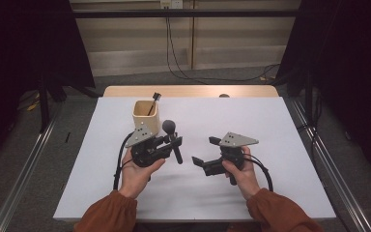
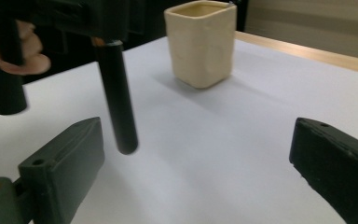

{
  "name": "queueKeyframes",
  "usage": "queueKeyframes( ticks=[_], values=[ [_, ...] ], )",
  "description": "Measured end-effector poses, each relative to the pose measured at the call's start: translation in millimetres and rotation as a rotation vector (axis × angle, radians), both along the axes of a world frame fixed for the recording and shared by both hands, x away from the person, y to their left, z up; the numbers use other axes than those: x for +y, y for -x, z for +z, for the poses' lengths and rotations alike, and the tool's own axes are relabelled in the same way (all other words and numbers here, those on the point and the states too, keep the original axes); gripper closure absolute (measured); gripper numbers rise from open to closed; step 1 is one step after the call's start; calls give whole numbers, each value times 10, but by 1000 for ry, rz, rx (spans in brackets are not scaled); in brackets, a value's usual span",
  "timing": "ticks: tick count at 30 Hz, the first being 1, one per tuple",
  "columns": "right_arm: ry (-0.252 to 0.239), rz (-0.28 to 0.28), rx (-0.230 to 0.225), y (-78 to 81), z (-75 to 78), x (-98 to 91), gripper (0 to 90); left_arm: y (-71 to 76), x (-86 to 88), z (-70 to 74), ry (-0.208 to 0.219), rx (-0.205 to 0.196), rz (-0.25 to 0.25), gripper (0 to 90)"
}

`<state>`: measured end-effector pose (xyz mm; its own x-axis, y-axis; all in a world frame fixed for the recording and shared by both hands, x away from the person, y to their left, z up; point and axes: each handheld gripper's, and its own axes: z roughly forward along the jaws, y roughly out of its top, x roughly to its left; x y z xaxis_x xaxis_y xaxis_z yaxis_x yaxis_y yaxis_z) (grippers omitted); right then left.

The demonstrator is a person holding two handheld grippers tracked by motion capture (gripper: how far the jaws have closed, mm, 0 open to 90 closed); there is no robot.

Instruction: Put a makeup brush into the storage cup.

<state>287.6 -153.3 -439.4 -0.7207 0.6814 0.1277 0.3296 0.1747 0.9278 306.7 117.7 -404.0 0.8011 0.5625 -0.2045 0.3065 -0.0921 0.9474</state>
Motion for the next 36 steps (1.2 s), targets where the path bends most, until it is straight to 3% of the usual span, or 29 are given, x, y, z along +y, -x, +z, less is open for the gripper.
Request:
queueKeyframes(
  ticks=[2, 5, 15, 21, 25, 30, 36],
  values=[
    [-22, -7, -34, 32, -18, -24, 27, 1, 12, 4, -2, 0, 3, 706],
    [-5, -37, -41, 51, -31, -57, 25, 2, 32, 11, -9, 0, -2, 706],
    [-28, -97, -88, 137, -55, -312, 19, -8, 127, 29, -27, 10, 1, 706],
    [11, -151, -110, 220, -62, -514, 17, 6, 190, 33, -44, 12, 2, 705],
    [10, -189, -140, 280, -49, -662, 15, 3, 249, 34, -45, 15, 14, 705],
    [12, -176, -126, 379, -39, -791, 13, -2, 348, 53, -64, 13, 30, 705],
    [11, -209, -121, 494, -58, -964, 13, -20, 502, 88, -63, 8, 66, 705]
  ],
)
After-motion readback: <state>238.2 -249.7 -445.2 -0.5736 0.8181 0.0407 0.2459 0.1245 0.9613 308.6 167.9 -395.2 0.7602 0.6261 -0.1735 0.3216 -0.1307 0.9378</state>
